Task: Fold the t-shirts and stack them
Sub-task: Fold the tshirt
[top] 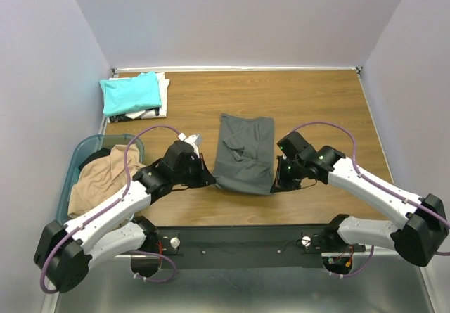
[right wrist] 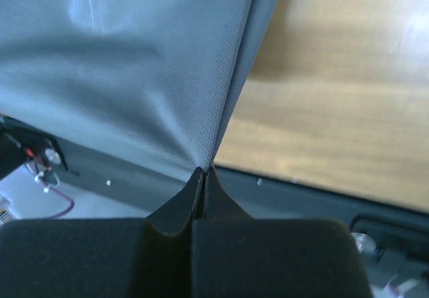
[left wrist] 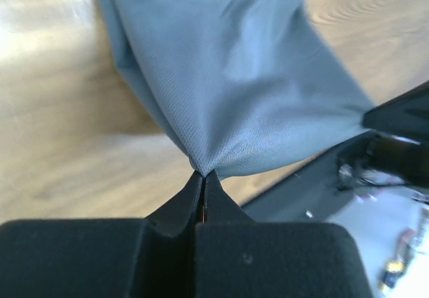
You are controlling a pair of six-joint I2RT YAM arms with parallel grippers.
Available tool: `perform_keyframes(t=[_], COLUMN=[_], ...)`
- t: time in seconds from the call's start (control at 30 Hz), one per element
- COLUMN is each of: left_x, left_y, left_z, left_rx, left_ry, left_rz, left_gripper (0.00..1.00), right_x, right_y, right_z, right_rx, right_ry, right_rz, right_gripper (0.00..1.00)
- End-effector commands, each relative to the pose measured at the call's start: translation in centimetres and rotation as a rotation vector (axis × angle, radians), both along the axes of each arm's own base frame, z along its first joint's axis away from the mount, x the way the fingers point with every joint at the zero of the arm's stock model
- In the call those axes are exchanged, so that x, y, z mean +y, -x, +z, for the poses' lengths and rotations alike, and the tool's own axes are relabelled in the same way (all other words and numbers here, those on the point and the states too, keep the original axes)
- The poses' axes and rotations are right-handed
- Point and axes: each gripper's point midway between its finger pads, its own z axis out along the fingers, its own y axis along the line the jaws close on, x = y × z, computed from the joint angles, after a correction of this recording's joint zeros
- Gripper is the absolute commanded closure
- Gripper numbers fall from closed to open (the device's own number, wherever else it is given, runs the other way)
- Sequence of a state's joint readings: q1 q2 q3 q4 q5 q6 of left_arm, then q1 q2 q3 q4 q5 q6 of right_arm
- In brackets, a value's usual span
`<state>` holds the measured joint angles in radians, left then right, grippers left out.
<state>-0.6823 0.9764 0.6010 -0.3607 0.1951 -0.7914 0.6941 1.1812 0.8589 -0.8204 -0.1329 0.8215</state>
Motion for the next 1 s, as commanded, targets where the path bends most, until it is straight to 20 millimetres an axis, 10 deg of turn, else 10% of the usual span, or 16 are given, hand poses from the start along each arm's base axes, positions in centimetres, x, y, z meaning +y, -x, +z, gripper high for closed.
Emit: perform_keyframes(t=[0.0, 0.3, 0.53, 0.97], left_x=[0.6, 1.7, 1.1, -0.2], left_y=[3.1, 5.2, 2.8, -2.6], left_z=[1.0, 4.9, 8.2, 8.3], left_rx=[0.084, 0.091, 0.002, -0.073], left_ry=[0.048, 0.146, 0.156, 0.072], left_rz=[0.017, 0.072, 0.113, 0.103], left_gripper=[1.0, 1.0, 1.0, 1.0], right_x=[-1.1, -1.1, -1.0, -2.0], right_y=[2.3, 3.7, 0.8, -4.3], right_z=[1.5, 5.6, 8.1, 9.2], right_rx=[0.035, 0.013, -0.106, -0.301], right_ry=[0.047, 0.009, 0.01, 0.104], right_rz=[-0.087, -0.166, -0.245, -0.386], right_gripper=[1.0, 1.0, 1.0, 0.99])
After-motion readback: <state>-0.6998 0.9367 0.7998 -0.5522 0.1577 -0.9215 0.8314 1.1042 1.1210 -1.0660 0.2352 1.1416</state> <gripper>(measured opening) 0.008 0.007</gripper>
